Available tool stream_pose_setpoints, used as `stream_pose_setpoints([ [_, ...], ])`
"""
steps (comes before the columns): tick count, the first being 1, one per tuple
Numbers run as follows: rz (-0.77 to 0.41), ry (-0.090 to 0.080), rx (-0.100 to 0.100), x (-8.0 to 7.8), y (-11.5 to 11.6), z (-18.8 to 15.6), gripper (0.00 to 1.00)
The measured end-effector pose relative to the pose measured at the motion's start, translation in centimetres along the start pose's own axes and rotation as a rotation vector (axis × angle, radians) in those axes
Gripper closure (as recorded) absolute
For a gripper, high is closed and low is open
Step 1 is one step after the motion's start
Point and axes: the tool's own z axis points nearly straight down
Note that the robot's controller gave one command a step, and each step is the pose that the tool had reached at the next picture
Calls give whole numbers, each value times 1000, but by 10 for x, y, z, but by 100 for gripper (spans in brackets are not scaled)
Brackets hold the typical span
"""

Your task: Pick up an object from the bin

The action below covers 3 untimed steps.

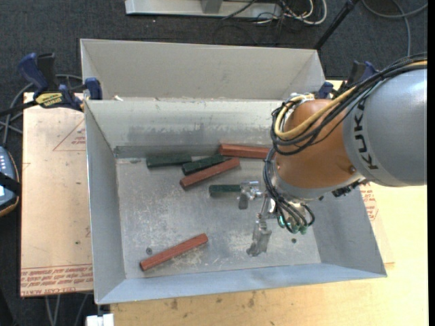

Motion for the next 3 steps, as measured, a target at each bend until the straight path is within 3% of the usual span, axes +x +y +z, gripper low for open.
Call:
stream_pose_setpoints([
  [1, -102, -10, -3, -21, 78, 12, 0],
  [2, -130, -6, -1, 10, 118, 78, 0],
  [3, -124, -8, 0, 8, 115, 75, 100],
])
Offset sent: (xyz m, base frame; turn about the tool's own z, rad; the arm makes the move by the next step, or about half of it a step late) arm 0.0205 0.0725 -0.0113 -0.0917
